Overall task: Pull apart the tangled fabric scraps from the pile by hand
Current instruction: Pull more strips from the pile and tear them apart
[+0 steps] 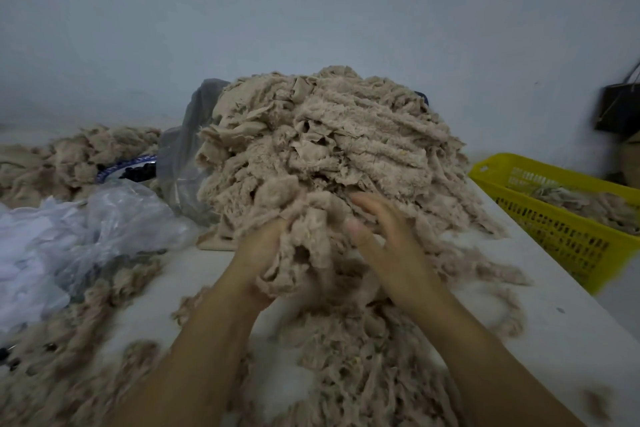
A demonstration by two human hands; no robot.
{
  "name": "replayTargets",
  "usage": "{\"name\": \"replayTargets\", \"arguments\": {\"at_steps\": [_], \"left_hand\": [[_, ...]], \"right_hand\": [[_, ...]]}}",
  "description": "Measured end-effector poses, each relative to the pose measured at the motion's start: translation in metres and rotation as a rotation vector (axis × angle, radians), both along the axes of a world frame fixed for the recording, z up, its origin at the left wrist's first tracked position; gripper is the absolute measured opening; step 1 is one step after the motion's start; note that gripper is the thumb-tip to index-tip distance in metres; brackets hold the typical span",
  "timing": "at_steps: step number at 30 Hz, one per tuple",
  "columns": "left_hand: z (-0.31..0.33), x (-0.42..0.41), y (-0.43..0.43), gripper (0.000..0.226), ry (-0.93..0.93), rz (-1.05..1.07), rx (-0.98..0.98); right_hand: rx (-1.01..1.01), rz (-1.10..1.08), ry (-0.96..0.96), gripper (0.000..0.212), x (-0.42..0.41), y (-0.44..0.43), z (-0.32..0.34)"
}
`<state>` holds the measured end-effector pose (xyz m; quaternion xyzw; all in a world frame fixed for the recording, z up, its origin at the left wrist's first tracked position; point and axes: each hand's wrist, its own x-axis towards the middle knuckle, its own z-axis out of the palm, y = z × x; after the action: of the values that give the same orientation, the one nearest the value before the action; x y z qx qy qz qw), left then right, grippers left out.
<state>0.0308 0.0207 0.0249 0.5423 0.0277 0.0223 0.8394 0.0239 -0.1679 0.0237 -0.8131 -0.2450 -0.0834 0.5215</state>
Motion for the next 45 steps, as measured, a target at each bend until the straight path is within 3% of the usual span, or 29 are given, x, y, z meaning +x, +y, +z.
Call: {"name": "replayTargets", "arguments": {"at_steps": [2,5,8,10,14,17,19,22,23,25,27,28,30,32,34,36,39,41,43,45], "left_hand": [[-0.002,-0.005,-0.006,0.048,-0.011,-0.04,0.078],[-0.004,-0.009,-0.01,0.017,0.016,-0.07,0.191],[0.005,-0.011,-0.015,0.017,-0.005,-0.141,0.215],[0.004,-0.011,-0.012,0.035,0.037,-0.124,0.259],[-0.003,-0.019,-0.004,0.03,0.159,-0.092,0.216],[0.002,-0.023,-0.012,0.041,0.152,-0.166,0.115],[0.001,-0.026,-0.02,0.05,0.119,-0.179,0.157],[-0.001,-0.031,-0.026,0.031,0.07,-0.083,0.342],[0.001,-0.031,-0.029,0.029,0.051,-0.083,0.34],[0.003,-0.025,-0.026,0.012,-0.004,-0.131,0.358],[0.008,-0.023,-0.022,0.028,-0.042,-0.187,0.358],[0.006,-0.019,-0.019,0.04,-0.052,-0.171,0.346],[0.005,-0.016,-0.021,0.049,-0.044,-0.129,0.317],[0.006,-0.017,-0.022,0.033,0.006,-0.103,0.252],[0.009,-0.016,-0.015,0.019,0.065,-0.104,0.035],[0.012,-0.016,-0.005,0.026,0.035,-0.127,-0.18],[0.015,-0.019,0.001,0.034,-0.018,-0.145,-0.269],[0.018,-0.023,-0.007,0.034,-0.024,-0.175,-0.259],[0.017,-0.023,-0.016,0.04,0.003,-0.139,-0.217],[0.015,-0.024,-0.021,0.047,0.008,-0.102,-0.192]], "right_hand": [[0.056,0.127,0.08,0.054,-0.005,0.007,0.002],[0.02,0.04,-0.007,0.013,-0.001,0.007,-0.002],[0.015,-0.081,-0.082,0.028,0.001,0.006,-0.001],[0.05,-0.163,-0.027,0.037,0.007,-0.002,0.001],[0.098,-0.18,0.008,0.045,0.006,-0.014,0.005],[-0.094,-0.066,-0.139,0.033,-0.001,-0.004,0.0],[-0.276,-0.07,-0.332,0.033,-0.002,0.006,-0.004],[-0.338,-0.139,-0.53,0.03,-0.001,0.012,-0.005],[-0.305,-0.144,-0.506,0.032,-0.001,0.012,-0.005],[-0.064,-0.166,-0.221,0.031,0.001,0.006,-0.002],[0.194,-0.228,0.028,0.029,0.007,-0.007,-0.001],[0.227,-0.245,0.05,0.028,0.007,-0.012,-0.002],[0.2,-0.206,0.013,0.027,0.004,-0.012,-0.003],[0.178,-0.253,-0.026,0.03,0.005,-0.009,-0.009],[0.106,-0.432,-0.05,0.035,0.012,-0.016,-0.014],[0.052,-0.575,0.004,0.034,0.021,-0.032,-0.018],[-0.069,-0.612,0.018,0.015,0.028,-0.041,-0.021],[-0.126,-0.533,-0.104,0.021,0.023,-0.031,-0.017],[-0.037,-0.343,-0.178,0.034,0.011,-0.014,-0.009],[0.006,-0.159,-0.115,0.036,-0.001,0.004,-0.006]]}}
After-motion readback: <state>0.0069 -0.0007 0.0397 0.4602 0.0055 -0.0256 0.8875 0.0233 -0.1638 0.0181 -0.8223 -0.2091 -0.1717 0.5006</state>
